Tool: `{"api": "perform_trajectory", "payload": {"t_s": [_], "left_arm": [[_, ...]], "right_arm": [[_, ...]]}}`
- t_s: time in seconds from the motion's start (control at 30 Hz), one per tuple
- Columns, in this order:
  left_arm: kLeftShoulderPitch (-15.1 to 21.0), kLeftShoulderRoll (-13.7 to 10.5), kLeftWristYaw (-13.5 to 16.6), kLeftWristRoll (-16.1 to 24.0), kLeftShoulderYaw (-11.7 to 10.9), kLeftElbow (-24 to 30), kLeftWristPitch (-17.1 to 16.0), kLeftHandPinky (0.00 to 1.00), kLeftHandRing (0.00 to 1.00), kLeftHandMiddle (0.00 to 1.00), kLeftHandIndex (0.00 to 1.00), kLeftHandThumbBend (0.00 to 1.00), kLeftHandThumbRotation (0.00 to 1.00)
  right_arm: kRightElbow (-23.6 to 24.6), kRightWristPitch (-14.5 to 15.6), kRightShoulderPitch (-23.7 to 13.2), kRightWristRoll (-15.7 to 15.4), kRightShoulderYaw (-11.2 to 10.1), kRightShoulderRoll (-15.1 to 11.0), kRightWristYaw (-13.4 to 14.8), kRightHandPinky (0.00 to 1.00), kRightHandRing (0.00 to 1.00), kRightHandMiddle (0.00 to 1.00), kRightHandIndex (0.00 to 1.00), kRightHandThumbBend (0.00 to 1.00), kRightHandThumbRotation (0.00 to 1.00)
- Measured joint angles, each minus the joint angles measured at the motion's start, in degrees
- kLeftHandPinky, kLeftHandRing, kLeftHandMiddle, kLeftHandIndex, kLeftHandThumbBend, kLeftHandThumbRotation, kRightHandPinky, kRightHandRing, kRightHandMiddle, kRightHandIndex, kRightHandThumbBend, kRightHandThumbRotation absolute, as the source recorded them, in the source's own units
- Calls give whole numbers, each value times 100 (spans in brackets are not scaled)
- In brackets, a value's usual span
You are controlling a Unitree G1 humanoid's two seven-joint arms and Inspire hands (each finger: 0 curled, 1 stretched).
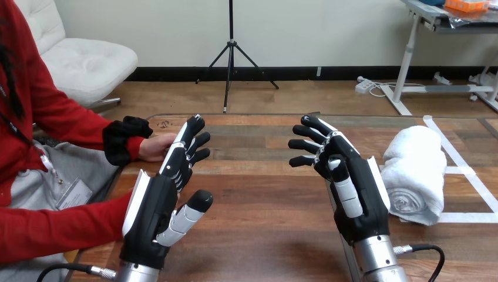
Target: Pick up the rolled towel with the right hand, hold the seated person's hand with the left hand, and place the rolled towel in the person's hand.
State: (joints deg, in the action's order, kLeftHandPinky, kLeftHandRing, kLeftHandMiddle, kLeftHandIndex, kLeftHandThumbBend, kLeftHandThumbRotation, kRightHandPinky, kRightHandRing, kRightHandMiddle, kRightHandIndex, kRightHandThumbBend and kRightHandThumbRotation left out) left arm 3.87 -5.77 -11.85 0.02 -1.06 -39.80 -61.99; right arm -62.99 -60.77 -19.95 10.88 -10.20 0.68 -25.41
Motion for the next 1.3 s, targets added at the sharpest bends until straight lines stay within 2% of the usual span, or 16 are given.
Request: {"api": "perform_trajectory", "payload": {"t_s": [1.0,1.3], "left_arm": [[0,1,115,69,2,-1,-44,86,92,96,96,100,90],[0,2,118,64,5,-1,-44,86,92,96,96,100,90]], "right_arm": [[1,0,0,15,0,-4,-49,60,73,79,80,100,82],[74,9,12,-35,16,-56,36,59,72,79,80,100,82]]}}
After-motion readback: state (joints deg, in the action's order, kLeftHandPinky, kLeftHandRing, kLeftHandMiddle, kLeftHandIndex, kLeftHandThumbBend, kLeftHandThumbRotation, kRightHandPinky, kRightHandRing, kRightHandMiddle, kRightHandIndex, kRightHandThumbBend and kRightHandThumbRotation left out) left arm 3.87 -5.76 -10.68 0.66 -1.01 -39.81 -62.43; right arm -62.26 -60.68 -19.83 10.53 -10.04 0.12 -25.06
